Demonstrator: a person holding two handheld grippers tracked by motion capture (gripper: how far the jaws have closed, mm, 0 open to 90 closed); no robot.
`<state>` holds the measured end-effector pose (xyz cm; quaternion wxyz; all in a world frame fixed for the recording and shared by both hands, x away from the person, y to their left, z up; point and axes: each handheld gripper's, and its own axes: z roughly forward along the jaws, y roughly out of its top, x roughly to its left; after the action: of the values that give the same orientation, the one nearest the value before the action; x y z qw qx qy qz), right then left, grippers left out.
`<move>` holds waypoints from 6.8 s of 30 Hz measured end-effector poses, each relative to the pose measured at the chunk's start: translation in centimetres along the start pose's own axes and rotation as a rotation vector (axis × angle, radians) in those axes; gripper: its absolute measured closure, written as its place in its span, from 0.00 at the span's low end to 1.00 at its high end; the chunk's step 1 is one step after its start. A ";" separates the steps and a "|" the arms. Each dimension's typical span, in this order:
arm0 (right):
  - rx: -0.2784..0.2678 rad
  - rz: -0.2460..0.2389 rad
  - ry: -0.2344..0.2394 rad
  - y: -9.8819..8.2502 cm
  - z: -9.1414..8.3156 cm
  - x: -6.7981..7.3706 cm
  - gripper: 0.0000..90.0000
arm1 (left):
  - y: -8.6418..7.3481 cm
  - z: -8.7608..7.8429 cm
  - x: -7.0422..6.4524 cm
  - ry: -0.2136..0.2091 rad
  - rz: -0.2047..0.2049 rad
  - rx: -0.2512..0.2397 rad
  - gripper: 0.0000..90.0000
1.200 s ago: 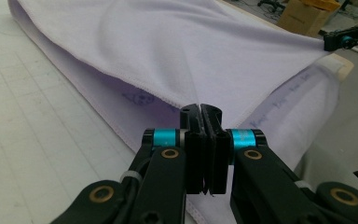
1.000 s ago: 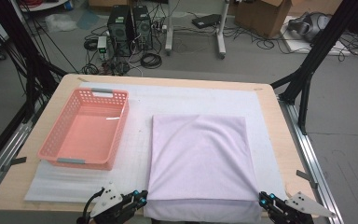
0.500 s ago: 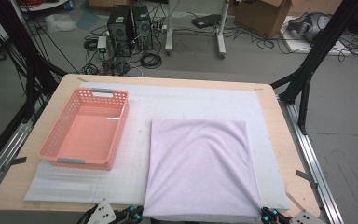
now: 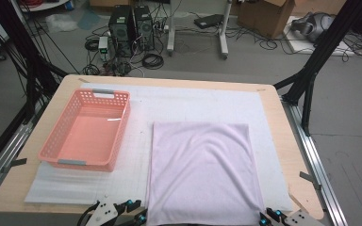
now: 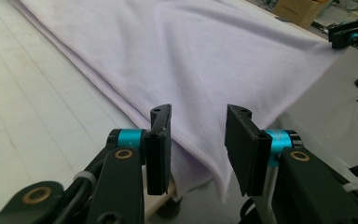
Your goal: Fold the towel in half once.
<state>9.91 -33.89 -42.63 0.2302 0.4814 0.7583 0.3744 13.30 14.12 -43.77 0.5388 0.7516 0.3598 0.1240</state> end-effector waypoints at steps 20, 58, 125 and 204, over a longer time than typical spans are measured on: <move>-0.068 0.049 0.002 2.8 2.8 -3.9 0.80 | 4.1 5.4 4.5 0.022 -0.002 -0.006 0.62; -0.051 0.044 0.026 6.8 9.6 -7.8 0.82 | 6.6 13.0 10.4 0.157 -0.017 0.140 0.74; 0.055 0.109 -0.005 13.6 20.9 -12.7 0.68 | 10.3 19.1 15.9 0.411 -0.119 0.179 0.54; -0.120 0.083 0.078 14.9 14.6 -11.3 0.57 | 14.7 17.1 13.7 0.127 -0.029 -0.058 0.46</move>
<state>33.49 -35.23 -39.93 0.2132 0.4829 0.7224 0.4466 38.82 8.69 -39.97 0.5383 0.7209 0.4003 0.1739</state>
